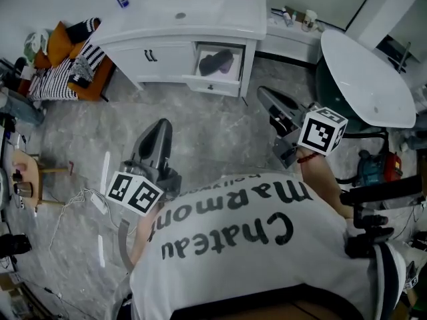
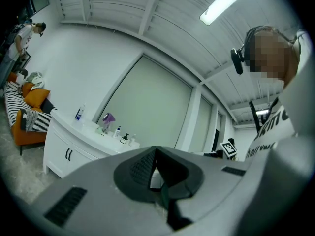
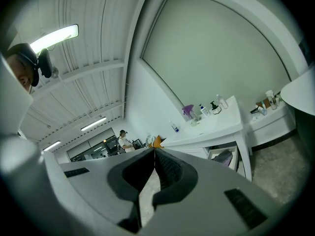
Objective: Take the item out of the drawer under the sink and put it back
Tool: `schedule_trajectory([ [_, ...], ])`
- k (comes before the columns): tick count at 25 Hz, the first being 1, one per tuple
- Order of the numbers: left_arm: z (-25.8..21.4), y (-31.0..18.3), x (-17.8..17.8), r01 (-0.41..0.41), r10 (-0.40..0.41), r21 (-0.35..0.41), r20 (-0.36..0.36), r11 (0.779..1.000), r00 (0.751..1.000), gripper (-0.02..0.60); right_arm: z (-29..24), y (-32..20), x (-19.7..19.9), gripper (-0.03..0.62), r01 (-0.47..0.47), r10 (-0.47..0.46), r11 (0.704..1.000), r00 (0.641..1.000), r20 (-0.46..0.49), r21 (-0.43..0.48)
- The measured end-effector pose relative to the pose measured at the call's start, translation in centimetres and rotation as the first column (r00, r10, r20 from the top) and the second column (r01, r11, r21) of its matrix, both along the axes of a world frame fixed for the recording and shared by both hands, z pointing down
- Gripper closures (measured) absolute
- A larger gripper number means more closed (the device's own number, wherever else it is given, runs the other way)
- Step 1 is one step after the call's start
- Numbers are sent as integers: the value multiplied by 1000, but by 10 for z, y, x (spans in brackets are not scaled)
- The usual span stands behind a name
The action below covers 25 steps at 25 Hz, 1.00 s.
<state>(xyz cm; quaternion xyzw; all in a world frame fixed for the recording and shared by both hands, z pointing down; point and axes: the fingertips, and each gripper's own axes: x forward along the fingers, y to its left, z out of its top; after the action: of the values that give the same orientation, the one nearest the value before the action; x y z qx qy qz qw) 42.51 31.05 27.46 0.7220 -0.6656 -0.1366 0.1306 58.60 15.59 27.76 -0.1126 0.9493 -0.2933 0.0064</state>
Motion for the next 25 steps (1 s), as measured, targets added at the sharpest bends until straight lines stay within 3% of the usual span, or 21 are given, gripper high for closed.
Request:
schedule_trajectory([
  [17,11,-68,-9,13,-12,-21,8,1000,1000,572,13,-66,-5,583,2,-2,1000,1000,-5,-18],
  [25,16,-92,-6,6,-5,-64,11,998,1000,572,25,-91,-3,583,-18,18,997,1000,0,-80],
])
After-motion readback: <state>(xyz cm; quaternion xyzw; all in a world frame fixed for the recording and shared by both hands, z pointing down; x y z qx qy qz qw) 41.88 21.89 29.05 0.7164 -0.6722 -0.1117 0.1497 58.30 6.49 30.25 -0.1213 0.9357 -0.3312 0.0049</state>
